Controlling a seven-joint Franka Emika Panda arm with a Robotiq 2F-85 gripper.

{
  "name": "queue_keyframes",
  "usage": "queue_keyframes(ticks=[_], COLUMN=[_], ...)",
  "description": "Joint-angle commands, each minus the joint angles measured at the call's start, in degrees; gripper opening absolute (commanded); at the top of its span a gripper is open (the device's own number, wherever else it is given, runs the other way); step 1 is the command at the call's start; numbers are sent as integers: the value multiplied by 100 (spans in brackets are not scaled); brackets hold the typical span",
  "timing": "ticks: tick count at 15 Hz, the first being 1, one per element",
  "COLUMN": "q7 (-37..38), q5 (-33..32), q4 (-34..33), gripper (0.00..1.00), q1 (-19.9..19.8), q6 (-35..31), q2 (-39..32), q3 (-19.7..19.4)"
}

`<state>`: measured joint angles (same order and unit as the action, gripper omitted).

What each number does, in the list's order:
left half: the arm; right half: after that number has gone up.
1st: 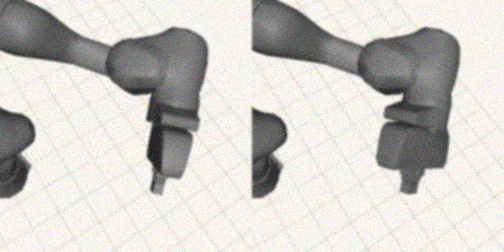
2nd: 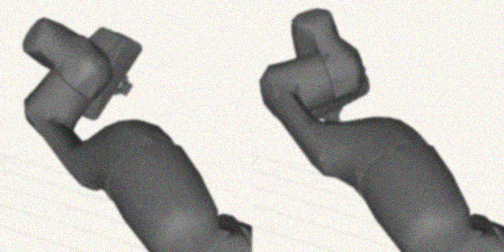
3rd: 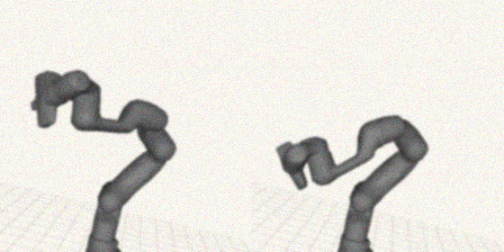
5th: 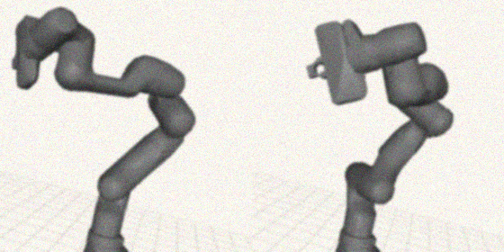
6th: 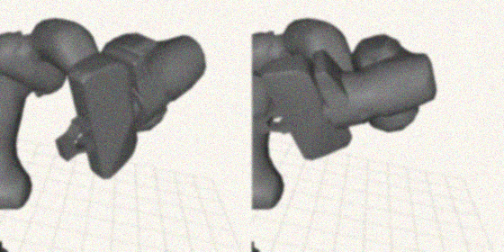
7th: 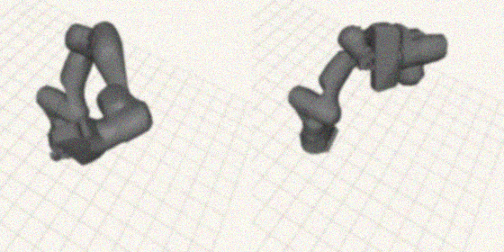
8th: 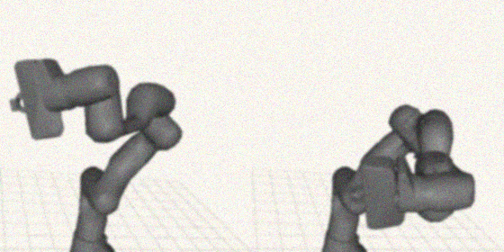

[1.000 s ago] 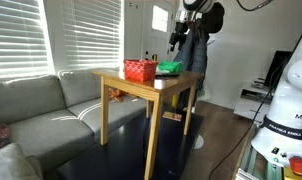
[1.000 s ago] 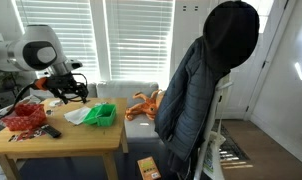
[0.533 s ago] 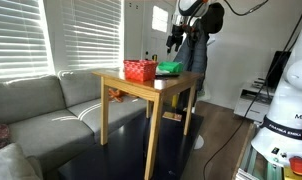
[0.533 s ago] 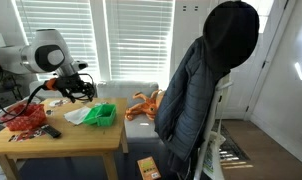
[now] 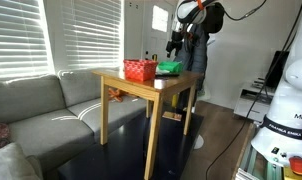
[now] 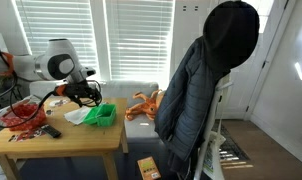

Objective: Put the green container on the white napkin

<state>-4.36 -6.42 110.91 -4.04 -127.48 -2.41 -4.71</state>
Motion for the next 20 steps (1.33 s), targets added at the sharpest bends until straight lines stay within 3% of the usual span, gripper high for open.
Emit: queue_keyframes(ticks=[1,9,12,15,17,20], q7=[-423,-893,-976,-1007,-1014,-1019], q5=[412,847,899,895,880,817], q4=[-103,-229,-274,-338,-350,-351], gripper=[100,98,67,45,33,24], q1=[-127,-311,-350,-373,-386,-389], q6=[-256,-602,-617,-593,-594,-655], q2=[-302,-761,-843,-864,-852,-821], q3=[-38,-27,-17,-15,-17,-27])
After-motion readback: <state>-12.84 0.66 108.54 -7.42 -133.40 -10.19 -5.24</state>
